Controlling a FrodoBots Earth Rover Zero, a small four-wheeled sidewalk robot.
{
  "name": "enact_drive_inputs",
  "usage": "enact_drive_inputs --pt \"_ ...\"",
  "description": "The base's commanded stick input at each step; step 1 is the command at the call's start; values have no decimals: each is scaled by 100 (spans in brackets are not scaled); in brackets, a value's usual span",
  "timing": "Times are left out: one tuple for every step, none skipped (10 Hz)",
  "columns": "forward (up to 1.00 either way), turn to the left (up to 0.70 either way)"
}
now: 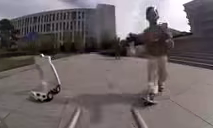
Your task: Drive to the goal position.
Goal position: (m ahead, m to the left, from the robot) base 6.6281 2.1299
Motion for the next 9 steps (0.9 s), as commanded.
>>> enact_drive_inputs --pt "100 0" --pt "100 0" --pt "100 0" --pt "100 0" --pt "100 0" --pt "100 0" --pt "100 0" --pt "100 0" --pt "100 0"
